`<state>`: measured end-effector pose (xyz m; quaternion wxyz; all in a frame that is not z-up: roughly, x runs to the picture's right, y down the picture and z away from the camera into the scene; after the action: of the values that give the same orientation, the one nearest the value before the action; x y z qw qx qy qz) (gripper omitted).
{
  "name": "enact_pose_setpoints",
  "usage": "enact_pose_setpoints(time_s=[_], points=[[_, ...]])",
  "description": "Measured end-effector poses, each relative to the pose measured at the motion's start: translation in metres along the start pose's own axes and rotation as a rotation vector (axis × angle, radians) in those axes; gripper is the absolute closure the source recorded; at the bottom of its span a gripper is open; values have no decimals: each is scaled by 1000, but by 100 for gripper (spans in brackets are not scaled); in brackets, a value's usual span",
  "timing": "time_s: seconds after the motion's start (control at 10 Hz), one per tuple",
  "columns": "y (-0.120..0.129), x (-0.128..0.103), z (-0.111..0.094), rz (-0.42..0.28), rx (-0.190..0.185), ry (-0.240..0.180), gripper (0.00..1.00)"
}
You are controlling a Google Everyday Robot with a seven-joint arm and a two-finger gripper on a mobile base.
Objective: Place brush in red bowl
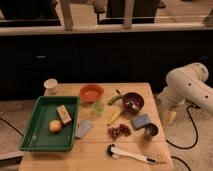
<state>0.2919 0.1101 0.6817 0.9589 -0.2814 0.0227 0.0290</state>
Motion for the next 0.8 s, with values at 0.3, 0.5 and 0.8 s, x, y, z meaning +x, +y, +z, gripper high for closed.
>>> enact_pose_setpoints(time_s=[0.3,0.5,0.8], points=[[0,0,0,0,0,0,20],[1,0,0,4,1,-1,20],[18,-5,4,60,4,-40,20]])
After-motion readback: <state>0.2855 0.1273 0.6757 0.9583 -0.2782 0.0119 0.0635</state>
